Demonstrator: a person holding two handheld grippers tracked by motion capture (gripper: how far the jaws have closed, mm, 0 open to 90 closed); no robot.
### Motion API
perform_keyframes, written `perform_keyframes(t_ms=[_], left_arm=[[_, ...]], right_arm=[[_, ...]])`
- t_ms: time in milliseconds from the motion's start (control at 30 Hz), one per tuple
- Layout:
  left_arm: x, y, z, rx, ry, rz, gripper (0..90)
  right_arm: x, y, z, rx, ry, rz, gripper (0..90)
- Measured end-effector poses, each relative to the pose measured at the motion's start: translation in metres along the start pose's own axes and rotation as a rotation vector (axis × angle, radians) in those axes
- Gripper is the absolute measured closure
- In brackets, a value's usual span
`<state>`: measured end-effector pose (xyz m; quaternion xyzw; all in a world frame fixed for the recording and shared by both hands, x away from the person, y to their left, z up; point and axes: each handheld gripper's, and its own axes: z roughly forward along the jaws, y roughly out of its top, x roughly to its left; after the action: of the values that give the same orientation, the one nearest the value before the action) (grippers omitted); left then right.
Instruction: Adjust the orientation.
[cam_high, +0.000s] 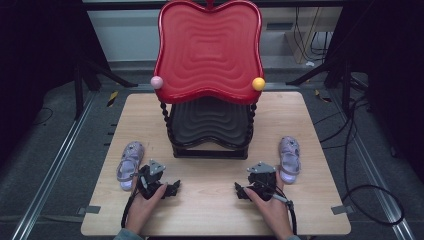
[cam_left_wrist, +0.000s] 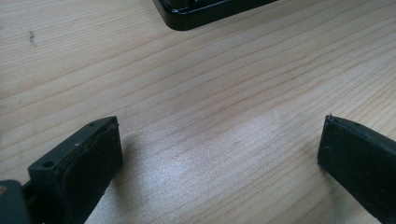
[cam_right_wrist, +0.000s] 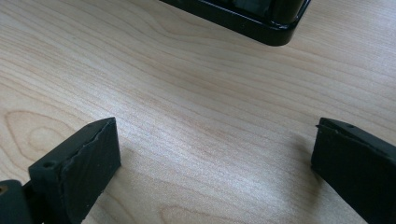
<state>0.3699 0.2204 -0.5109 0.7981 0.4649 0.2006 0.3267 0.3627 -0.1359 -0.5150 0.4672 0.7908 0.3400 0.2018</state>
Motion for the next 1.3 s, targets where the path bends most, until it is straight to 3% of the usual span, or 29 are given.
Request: perform_keyframes(t_ms=[300,567,633,800,1000,1167,1200,1300], left_arm=[[0.0,0.006,-0.009,-0.018,-0.014,-0.027,4.5],[0.004,0.032,-0.036,0.002,0.012,-0.012,4.6],[0.008,0.044,-0.047,-0.006,0.043,0.0,4.9],[0.015,0.059,-0.058,0.006,0.035,-0.018,6.8],[0.032,0.075,-0.074,0.05,0.101,-0.013,11.6],[0.039,0.073,-0.082,0.081,0.129,0.011,15.4],[0.045,0.07,-0.088,0.097,0.163,0.017,15.7],[0.053,0.064,-0.092,0.123,0.183,-0.002,16.3]], right_arm=[[0.0,0.0,0.0,0.0,0.0,-0.001,1.6],[0.0,0.0,0.0,0.001,-0.002,0.001,1.5],[0.0,0.0,0.0,0.001,-0.001,0.003,1.6],[0.0,0.0,0.0,0.0,-0.001,0.0,1.5],[0.0,0.0,0.0,0.0,-0.004,-0.002,1.5],[0.0,0.0,0.001,0.0,-0.003,-0.003,1.5],[0.0,0.0,0.001,-0.001,-0.004,-0.004,1.5],[0.0,0.0,0.0,0.0,-0.002,-0.004,1.6]])
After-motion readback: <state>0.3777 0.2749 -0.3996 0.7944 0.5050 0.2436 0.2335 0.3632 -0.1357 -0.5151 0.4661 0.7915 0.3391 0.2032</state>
